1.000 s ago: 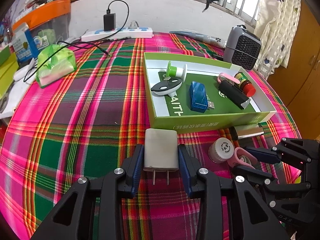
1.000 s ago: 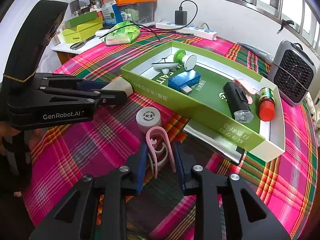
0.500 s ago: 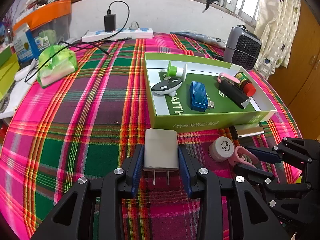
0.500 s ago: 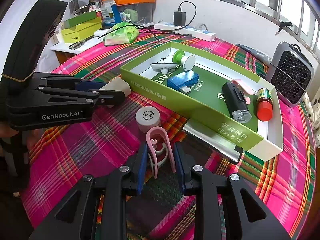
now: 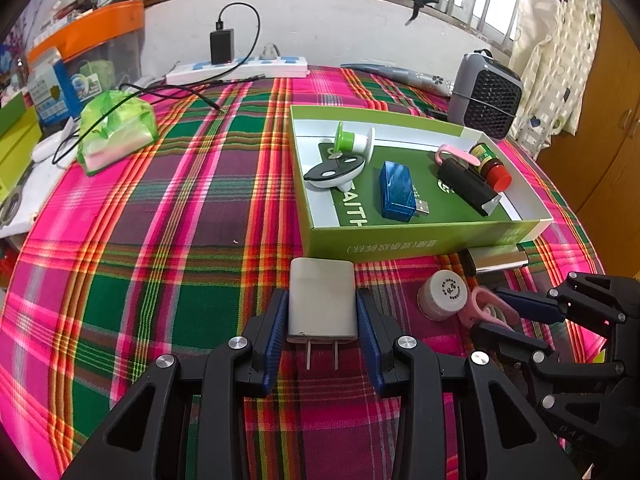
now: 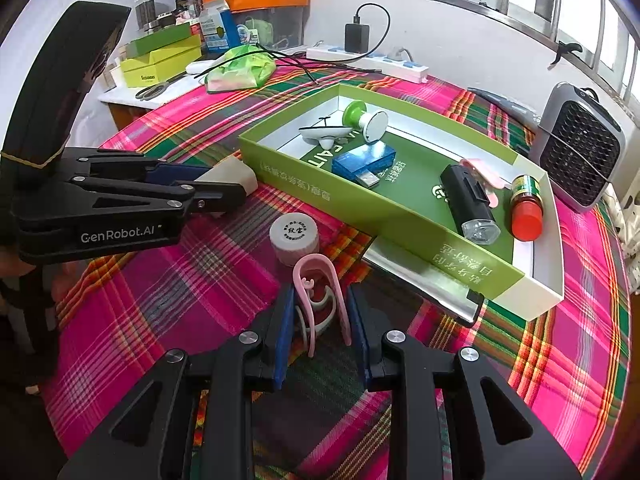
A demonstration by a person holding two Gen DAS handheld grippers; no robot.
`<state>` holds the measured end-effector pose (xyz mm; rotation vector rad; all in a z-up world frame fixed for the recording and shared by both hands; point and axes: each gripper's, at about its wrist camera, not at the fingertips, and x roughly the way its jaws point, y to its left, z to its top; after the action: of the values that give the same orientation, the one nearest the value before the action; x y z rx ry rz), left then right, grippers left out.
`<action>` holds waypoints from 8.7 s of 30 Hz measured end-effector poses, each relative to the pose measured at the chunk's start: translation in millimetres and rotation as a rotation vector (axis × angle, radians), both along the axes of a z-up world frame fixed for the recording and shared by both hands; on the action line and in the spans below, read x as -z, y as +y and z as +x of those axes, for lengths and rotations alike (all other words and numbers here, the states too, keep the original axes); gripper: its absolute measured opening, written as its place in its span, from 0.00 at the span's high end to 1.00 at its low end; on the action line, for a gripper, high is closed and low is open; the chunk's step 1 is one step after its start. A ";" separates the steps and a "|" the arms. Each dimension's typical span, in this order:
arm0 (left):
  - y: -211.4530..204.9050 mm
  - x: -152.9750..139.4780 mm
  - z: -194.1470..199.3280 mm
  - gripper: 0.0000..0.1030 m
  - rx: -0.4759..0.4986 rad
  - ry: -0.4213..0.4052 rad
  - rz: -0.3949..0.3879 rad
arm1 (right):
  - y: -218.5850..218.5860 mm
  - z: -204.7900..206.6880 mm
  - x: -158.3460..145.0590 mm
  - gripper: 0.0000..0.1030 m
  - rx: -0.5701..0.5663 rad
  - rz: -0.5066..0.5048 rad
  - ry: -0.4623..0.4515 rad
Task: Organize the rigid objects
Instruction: 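Close the left tool on the white charger while the right tool closes on the pink clip, then lift the charger and pink clip with both tools and carry them over the tray, then lower the charger and pink clip into the tray and open both tools, then withdraw both tools from the tray toward the remaining loose objects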
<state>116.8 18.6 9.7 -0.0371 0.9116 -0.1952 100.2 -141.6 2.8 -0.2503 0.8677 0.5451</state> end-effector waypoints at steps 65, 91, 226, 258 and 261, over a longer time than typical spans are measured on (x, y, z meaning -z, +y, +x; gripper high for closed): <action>-21.2 -50.7 -11.4 0.68 0.053 -0.123 0.021 | -24.6 -4.2 -45.1 0.76 0.090 0.064 -0.107; -36.7 -41.5 32.7 0.68 0.079 -0.102 0.003 | -30.3 84.3 -41.8 0.76 0.147 0.047 -0.044; -26.1 -38.4 5.9 0.66 0.046 -0.079 -0.024 | -43.3 72.0 -39.8 0.59 0.231 0.091 -0.030; -61.8 -1.9 -3.0 0.61 0.145 0.028 0.009 | -77.6 27.7 -2.5 0.55 0.156 0.101 0.028; -58.8 -1.0 -1.2 0.61 0.142 0.031 0.007 | -72.5 28.4 -0.2 0.53 0.131 0.101 0.039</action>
<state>115.6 -40.2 10.6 0.0311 0.9460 -0.3238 128.6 -214.1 3.0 -0.0906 0.8853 0.4714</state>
